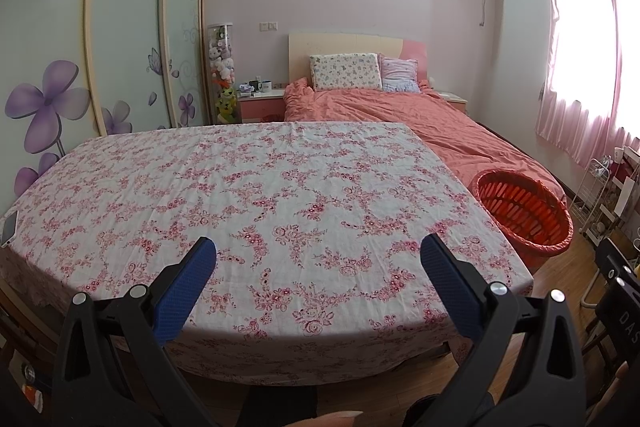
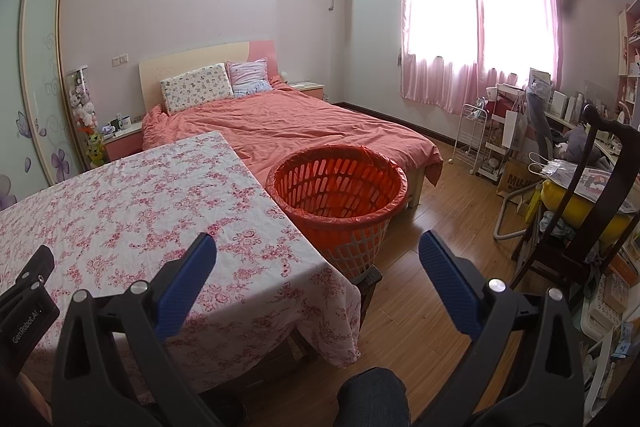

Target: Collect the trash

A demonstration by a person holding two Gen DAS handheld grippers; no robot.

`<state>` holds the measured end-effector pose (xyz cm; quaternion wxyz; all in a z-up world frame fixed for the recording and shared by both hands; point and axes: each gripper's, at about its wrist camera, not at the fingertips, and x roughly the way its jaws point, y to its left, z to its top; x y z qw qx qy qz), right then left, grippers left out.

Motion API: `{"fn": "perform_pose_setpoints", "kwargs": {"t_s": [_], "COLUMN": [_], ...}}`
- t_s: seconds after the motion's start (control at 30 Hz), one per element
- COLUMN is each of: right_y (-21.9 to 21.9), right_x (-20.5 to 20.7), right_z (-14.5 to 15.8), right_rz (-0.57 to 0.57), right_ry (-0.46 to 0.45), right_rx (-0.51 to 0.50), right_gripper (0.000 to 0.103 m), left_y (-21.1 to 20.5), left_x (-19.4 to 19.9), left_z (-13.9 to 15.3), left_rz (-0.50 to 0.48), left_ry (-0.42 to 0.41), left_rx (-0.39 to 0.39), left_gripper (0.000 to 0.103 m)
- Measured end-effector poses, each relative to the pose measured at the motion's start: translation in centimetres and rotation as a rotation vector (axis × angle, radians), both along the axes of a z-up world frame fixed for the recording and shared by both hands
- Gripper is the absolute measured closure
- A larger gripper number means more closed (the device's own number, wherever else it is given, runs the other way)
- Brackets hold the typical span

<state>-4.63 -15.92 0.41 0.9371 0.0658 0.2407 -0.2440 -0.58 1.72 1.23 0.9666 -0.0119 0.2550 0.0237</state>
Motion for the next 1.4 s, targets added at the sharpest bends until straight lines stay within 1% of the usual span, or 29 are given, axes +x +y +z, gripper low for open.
{"fn": "perform_pose_setpoints", "kwargs": {"t_s": [1.4], "right_y": [0.0], "right_x": [0.03], "right_z": [0.01], "right_rz": [0.0], "right_ry": [0.002], "right_rx": [0.001], "right_gripper": [0.004], "left_y": [0.22], "left_x": [0.16], "left_z": [-0.27], "left_rz": [0.001], "left_ry": [0.004], "left_rx": [0.01], "left_gripper": [0.002]}}
